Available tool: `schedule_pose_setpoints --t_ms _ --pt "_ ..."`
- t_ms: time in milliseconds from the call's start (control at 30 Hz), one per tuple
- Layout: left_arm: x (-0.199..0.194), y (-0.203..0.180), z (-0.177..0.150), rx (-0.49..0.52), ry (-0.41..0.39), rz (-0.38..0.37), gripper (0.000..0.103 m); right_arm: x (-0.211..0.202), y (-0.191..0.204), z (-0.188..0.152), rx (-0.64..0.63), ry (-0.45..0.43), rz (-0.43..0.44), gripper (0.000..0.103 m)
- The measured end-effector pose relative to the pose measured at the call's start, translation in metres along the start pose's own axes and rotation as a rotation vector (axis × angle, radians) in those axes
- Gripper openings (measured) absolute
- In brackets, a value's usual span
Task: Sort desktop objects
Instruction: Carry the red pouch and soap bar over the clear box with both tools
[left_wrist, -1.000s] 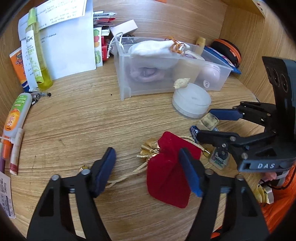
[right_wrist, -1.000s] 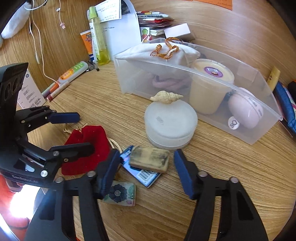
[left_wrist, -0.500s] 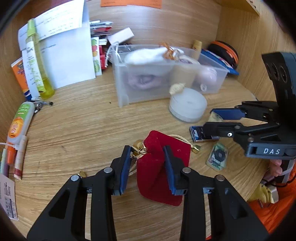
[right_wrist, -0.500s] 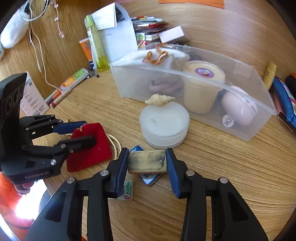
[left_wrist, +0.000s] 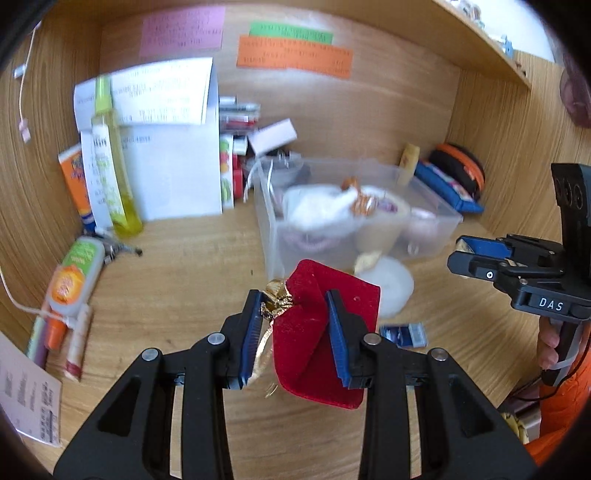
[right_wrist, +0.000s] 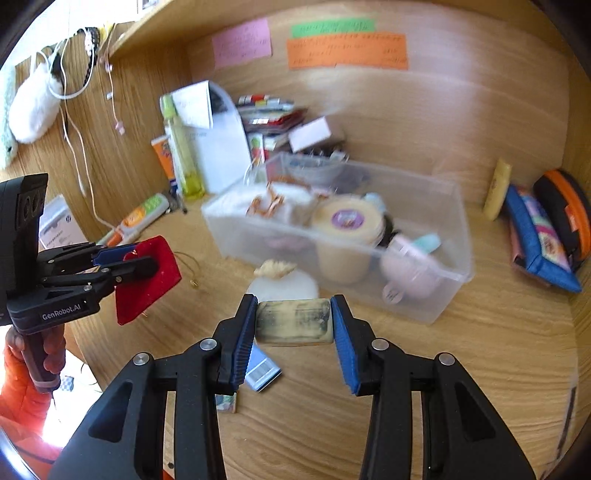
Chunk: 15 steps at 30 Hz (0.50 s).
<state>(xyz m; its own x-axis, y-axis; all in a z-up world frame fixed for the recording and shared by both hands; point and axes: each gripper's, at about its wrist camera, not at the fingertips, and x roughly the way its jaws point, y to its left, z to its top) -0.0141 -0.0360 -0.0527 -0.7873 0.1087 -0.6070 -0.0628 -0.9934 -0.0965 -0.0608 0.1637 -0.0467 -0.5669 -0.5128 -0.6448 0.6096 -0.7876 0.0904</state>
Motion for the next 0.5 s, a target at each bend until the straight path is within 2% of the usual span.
schedule_pose_setpoints --t_ms 500 --pt "-0.02 -0.007 0.061 0.0 -0.142 0.017 0.034 -0.018 -0.028 0.035 -0.015 -0.094 -0.061 0.037"
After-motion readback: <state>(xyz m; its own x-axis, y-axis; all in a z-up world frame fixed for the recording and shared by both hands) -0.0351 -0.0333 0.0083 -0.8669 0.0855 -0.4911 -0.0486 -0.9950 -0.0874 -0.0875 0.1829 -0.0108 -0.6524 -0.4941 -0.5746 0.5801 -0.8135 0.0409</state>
